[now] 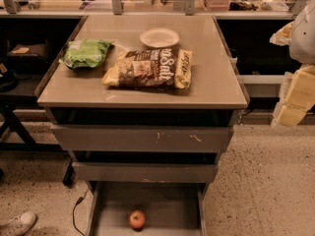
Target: Pick apple from bottom drawer and place on counter
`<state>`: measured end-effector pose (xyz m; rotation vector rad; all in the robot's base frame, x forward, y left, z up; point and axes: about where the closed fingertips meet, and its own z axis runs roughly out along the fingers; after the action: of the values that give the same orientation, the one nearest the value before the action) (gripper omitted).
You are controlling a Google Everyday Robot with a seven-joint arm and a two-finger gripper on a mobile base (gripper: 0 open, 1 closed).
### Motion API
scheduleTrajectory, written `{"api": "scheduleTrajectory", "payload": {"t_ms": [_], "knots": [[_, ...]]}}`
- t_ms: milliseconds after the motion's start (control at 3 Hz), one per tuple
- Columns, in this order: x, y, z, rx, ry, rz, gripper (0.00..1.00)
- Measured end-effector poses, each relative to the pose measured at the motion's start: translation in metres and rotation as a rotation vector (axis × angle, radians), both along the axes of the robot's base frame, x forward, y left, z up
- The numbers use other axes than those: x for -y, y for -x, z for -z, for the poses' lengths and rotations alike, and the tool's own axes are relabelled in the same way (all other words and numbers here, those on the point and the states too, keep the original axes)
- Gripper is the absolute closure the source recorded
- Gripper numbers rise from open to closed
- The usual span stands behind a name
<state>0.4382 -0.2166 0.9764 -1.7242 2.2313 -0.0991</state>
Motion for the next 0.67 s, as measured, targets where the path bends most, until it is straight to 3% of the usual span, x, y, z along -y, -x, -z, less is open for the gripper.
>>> {"api": "scheduleTrajectory", "payload": {"t_ms": [667], "knots": [[-0.003, 0.006, 0.015, -0.010, 0.007, -0.002, 0.00]]}}
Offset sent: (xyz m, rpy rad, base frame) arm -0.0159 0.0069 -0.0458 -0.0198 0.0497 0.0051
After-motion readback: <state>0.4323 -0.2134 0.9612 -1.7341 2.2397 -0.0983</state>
